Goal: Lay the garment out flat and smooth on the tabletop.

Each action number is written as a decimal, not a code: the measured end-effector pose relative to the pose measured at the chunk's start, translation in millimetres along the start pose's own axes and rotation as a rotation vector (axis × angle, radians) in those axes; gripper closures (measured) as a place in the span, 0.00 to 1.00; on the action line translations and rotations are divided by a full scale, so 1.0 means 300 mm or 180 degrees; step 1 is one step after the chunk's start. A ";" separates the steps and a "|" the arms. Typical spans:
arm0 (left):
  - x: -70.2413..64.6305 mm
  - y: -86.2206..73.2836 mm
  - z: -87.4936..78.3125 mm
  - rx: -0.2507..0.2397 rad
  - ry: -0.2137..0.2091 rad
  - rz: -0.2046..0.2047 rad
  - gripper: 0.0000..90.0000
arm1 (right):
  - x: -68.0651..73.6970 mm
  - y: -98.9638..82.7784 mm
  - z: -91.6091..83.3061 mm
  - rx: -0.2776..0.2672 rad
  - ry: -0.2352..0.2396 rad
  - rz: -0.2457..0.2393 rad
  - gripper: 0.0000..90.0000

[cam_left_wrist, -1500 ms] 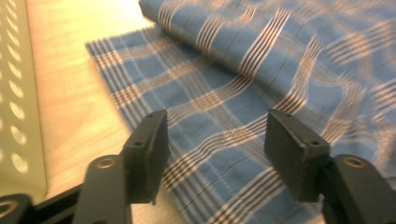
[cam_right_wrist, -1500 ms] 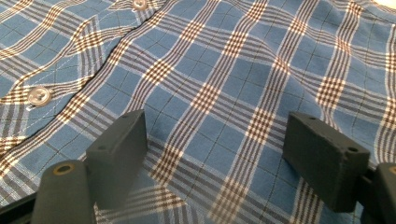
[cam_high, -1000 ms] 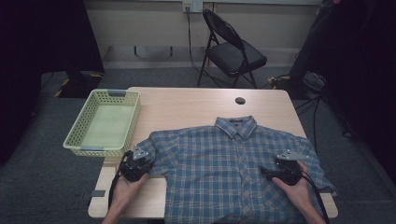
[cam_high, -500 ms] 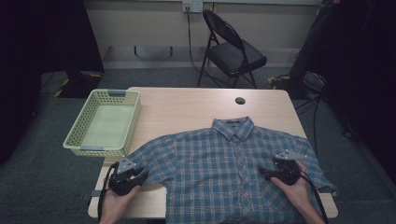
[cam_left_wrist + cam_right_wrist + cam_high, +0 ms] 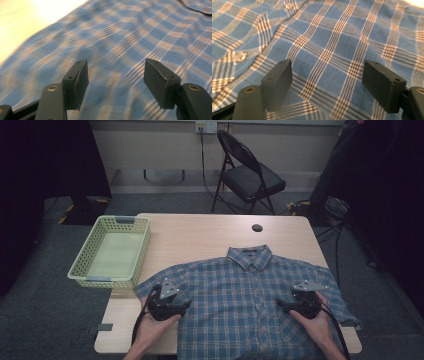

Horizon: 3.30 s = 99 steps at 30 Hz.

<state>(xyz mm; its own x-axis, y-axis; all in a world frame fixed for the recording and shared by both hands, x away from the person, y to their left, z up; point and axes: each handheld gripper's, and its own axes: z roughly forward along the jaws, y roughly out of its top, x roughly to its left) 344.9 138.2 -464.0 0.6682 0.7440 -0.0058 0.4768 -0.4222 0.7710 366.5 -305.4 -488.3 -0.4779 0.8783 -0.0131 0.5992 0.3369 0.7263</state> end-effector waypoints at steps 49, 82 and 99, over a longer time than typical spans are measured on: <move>-0.045 0.069 0.246 0.0193 -0.0168 0.0138 0.33 | -0.018 0.014 0.060 -0.0045 0.0026 0.0001 0.20; 0.063 0.150 0.363 0.0060 -0.0013 0.0020 0.33 | -0.127 0.116 0.172 -0.0048 0.0026 -0.0001 0.20; 0.138 0.201 0.423 0.0076 0.0036 -0.0015 0.33 | -0.171 0.181 0.242 -0.0047 -0.0007 0.0025 0.20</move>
<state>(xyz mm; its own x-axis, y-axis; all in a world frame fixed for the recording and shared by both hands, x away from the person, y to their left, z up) 473.8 77.8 -498.5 0.6595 0.7517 -0.0020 0.4933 -0.4308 0.7557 470.3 -307.6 -497.9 -0.4719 0.8816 -0.0088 0.5934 0.3249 0.7364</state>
